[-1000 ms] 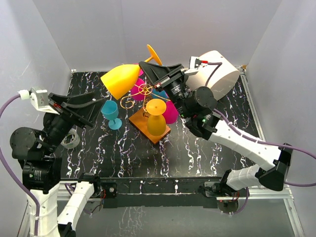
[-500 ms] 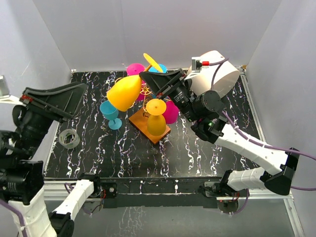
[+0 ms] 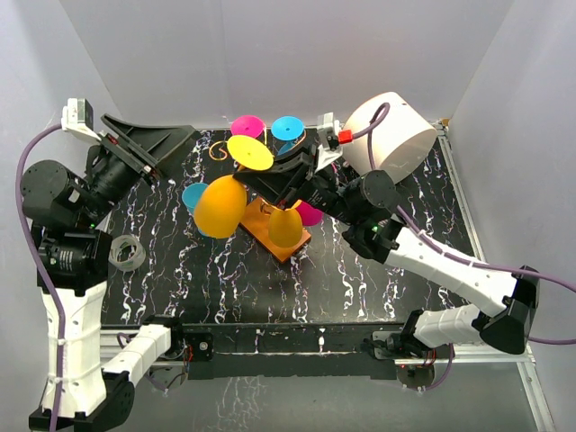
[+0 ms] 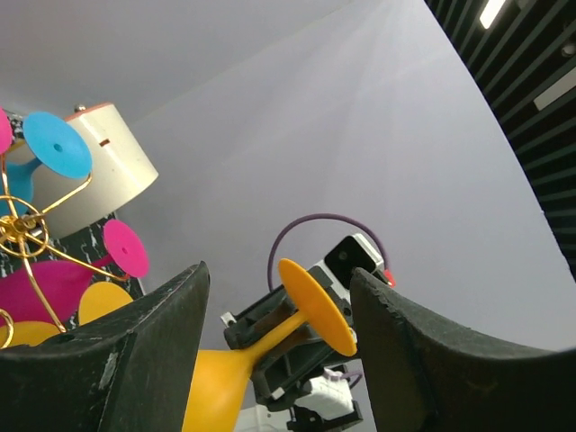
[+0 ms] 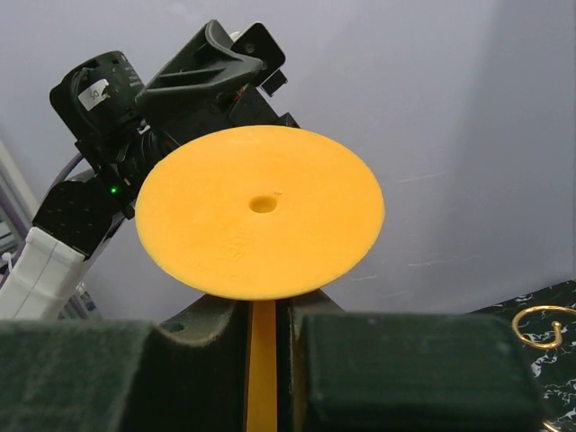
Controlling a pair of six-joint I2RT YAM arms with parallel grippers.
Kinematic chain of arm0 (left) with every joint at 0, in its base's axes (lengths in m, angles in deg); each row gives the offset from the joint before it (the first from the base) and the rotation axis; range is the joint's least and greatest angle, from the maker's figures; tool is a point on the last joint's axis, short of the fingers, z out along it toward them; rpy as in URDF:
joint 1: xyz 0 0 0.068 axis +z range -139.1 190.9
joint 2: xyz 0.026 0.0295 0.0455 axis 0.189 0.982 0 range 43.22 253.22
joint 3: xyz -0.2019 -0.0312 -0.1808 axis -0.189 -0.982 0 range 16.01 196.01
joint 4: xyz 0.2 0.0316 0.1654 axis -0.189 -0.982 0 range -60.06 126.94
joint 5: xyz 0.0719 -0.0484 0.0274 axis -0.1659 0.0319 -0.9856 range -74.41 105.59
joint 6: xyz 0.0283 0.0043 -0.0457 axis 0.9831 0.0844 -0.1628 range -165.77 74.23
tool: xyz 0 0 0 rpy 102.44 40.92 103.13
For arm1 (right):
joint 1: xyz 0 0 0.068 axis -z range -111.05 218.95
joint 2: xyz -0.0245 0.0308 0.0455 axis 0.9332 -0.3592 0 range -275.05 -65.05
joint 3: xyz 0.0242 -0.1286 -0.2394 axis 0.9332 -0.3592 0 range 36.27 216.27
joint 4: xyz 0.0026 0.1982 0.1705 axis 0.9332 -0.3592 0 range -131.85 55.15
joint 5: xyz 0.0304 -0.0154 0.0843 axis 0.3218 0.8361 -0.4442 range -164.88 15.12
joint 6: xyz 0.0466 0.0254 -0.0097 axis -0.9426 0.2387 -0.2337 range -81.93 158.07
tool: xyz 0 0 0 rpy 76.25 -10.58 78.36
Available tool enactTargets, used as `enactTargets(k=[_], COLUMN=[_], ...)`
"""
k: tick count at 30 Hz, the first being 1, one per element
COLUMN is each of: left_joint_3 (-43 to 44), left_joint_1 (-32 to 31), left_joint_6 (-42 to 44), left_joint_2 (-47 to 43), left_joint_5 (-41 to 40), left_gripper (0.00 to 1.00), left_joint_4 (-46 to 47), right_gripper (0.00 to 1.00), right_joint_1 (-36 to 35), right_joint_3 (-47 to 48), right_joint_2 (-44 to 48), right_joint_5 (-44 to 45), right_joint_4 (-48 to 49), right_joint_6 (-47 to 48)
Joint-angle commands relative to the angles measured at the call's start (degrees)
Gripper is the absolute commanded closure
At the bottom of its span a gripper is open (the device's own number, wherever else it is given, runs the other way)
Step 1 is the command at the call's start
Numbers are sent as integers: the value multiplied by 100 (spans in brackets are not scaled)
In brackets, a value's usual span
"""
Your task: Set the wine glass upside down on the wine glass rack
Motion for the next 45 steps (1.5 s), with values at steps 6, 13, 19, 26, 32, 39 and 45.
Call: enactTargets(k=[6, 13, 19, 26, 32, 39, 45], left_joint_3=[-320, -649, -955, -1002, -1099, -716, -703], left_joint_1=[3, 3, 3, 3, 3, 3, 3], left_joint_6=[-992, -1107, -1344, -1385, -1436, -802, -653], left_joint_2=[-339, -496, -566, -586, -598, -590, -652], left_joint_5=[233, 289, 408, 422, 466, 316, 276], left_gripper=[39, 41, 43, 43, 43, 54, 67], left_joint_4=[167, -74, 143, 216, 327, -449, -737], right_gripper=[100, 100, 100, 100, 100, 100, 100], right_joint_1=[-21, -45, -97, -143, -179, -327, -463], right_joint_3=[319, 590, 784, 872, 1057, 1286, 1408], right_joint_2=[-297, -570, -734, -766, -827, -976, -1013], right_joint_5=[-635, -663, -703, -599, -498, -272, -53], right_joint_4=[435, 421, 263, -167, -586, -1038, -1372], right_joint_6=[60, 77, 155, 536, 885, 1369, 1771])
